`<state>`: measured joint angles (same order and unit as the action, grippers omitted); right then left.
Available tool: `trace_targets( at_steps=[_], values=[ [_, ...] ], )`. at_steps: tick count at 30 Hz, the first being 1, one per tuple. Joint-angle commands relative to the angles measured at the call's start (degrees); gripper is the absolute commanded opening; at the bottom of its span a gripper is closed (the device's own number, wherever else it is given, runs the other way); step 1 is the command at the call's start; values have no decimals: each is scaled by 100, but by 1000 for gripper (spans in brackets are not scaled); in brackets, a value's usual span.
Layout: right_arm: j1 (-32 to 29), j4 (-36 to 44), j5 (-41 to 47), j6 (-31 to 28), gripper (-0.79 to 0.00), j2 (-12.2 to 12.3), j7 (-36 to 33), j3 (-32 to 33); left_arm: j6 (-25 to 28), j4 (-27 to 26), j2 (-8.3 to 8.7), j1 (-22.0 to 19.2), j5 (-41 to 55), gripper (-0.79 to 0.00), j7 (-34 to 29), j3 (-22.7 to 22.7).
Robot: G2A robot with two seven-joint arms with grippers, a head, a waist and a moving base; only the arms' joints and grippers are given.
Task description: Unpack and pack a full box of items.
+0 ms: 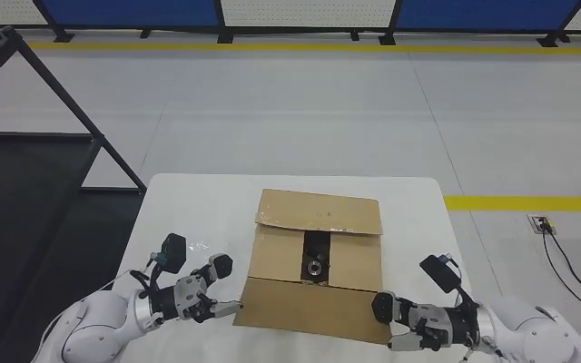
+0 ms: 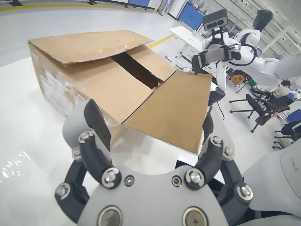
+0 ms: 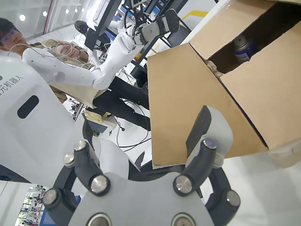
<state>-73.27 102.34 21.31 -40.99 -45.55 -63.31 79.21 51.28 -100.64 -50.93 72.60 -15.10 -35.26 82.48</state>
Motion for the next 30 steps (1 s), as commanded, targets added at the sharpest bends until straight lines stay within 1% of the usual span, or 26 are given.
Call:
trace_targets(
  at_steps=[1,8,13,17,22,24,28,30],
  values=[
    [-10,-32,-31,-58,0,51,58,-99,134,-97,13,49,-12,0,-95,-47],
    [114,-327,-133,-197,0,186,198,-435,650,-234,98,97,221,0,-687,-255],
    [253,-520,-118,-285,0,235,286,-634,672,-324,168,45,541,0,-1102,-486],
    [370,-631,-92,-340,0,275,341,-775,672,-273,280,-46,501,0,-1102,-731],
    [408,-430,122,-484,0,347,485,-810,672,-105,359,-216,472,0,-1102,-940],
    [427,-402,405,-514,0,398,515,-728,664,-44,387,-302,436,0,-1110,-1016],
    [479,-580,1437,-326,0,448,328,-493,658,43,412,-399,413,0,-1116,-1082],
    [526,-702,2193,57,0,454,292,-358,662,78,420,-440,409,0,-1111,-1119]
  ],
)
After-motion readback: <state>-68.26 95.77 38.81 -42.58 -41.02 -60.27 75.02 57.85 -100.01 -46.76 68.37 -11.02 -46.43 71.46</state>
